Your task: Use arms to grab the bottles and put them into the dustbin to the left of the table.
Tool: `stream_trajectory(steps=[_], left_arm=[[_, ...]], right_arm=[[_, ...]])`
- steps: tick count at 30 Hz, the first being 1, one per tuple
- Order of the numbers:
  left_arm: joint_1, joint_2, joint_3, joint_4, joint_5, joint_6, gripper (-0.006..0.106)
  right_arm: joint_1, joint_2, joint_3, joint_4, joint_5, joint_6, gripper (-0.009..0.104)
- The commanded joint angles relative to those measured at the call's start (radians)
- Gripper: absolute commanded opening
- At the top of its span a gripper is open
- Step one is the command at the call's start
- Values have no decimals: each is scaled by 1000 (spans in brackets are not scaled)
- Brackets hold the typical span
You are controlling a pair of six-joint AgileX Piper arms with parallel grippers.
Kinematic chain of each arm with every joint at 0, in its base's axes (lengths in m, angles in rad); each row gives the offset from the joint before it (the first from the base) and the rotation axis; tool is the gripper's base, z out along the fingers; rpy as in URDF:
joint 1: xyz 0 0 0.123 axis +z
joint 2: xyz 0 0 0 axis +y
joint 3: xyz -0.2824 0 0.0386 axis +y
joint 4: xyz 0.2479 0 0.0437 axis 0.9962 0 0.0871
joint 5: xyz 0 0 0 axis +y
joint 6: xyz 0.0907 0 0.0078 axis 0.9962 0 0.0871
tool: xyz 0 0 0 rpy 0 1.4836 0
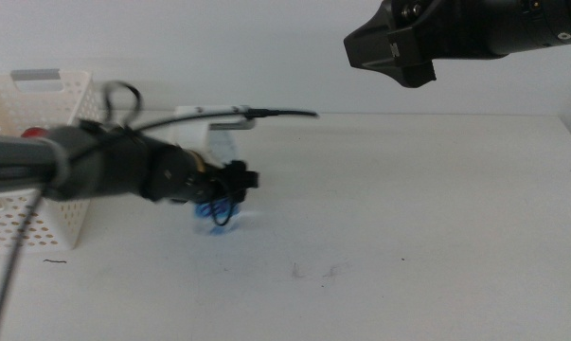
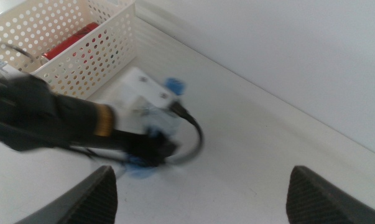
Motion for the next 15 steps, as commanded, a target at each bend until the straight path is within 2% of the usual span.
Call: stream_trajectory(steps=[1,4,8,12,15], left_arm=[[3,-123,0,-11,283,-86,-2],[16,-240,-26,40,496,-22,-2],[87,-336,-165,58,676,114,-2],[229,-342,-375,70,942,236,-2],[368,-330,-471,31,973,329,-2]], right_arm=[[-2,-2,0,-6,-8,-3,88],[-2,-2,0,-6,-8,-3,88],[-2,-2,0,-6,-8,-3,88],[-2,-2,0,-6,-8,-3,88],[-2,-2,0,-6,-8,-3,88]])
